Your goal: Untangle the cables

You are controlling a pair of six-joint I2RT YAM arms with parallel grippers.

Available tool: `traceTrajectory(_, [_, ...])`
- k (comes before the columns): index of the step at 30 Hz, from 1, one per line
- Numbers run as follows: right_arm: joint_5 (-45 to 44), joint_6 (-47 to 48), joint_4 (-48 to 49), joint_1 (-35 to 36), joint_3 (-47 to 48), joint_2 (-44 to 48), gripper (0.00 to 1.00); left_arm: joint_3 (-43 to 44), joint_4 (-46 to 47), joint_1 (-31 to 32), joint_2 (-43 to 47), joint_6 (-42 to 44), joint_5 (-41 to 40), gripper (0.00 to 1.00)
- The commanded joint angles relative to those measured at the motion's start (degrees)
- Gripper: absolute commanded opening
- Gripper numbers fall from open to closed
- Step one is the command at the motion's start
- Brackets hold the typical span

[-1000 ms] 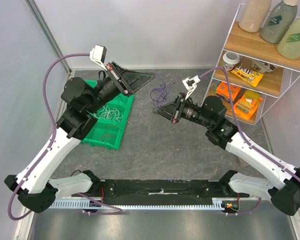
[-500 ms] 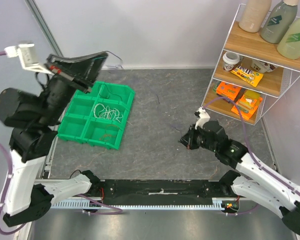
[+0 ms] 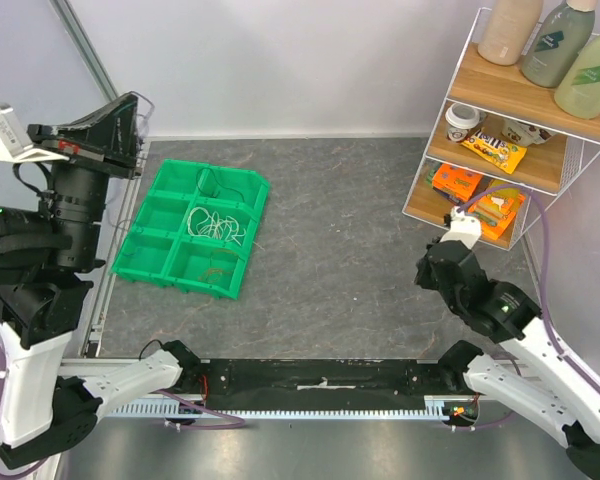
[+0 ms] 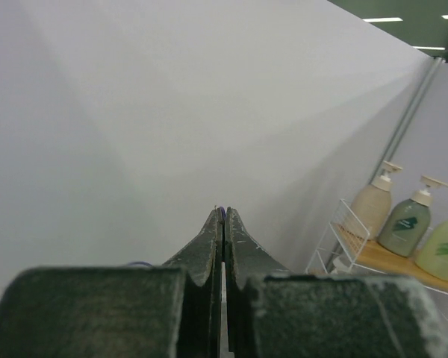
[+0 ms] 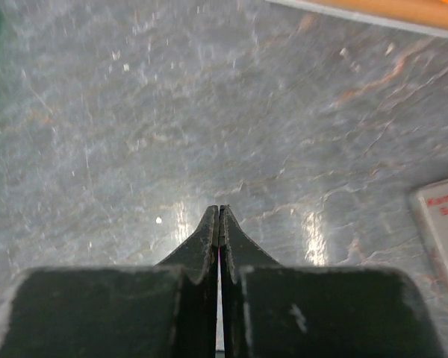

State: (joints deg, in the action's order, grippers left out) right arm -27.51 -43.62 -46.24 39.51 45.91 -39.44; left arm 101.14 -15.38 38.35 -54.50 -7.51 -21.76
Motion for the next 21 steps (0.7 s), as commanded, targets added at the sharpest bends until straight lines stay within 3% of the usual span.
traceTrajectory(1, [-3.22, 9.35, 4.07, -0.13, 4.80, 2.17, 0.00, 0.28, 0.88, -0.03, 2.11, 7.07, -5.85, 0.02])
traceTrajectory(3, [11.69, 17.65, 13.06, -0.05, 4.80, 1.04, 0.19, 0.63, -0.52, -0.03, 1.86, 5.06, -3.48, 0.02])
traceTrajectory(6, [29.91, 20.94, 21.69, -0.13, 7.95, -5.79, 0.59, 0.46, -1.76, -0.03, 1.42, 1.80, -0.49, 0.02])
traceTrajectory(8, [40.72, 21.38, 25.22, -0.13, 13.30, -12.20, 0.73, 0.37, -1.94, 0.06, 1.07, -0.13, 1.44, 0.02])
traceTrajectory(11, [49.02, 20.07, 30.23, -0.04, 20.95, -20.65, 0.86, 1.07, -2.11, 0.06, 0.19, -2.24, 4.79, 0.02])
traceTrajectory(15, [53.43, 17.87, 37.87, 0.13, 31.75, -28.74, 0.98, 2.04, -3.34, -0.03, -0.87, -7.42, 8.83, 0.02])
traceTrajectory(21, [64.24, 15.93, 41.57, 0.04, 49.35, -42.37, 0.98, 1.78, -3.96, 0.06, -2.54, -14.98, 19.89, 0.02])
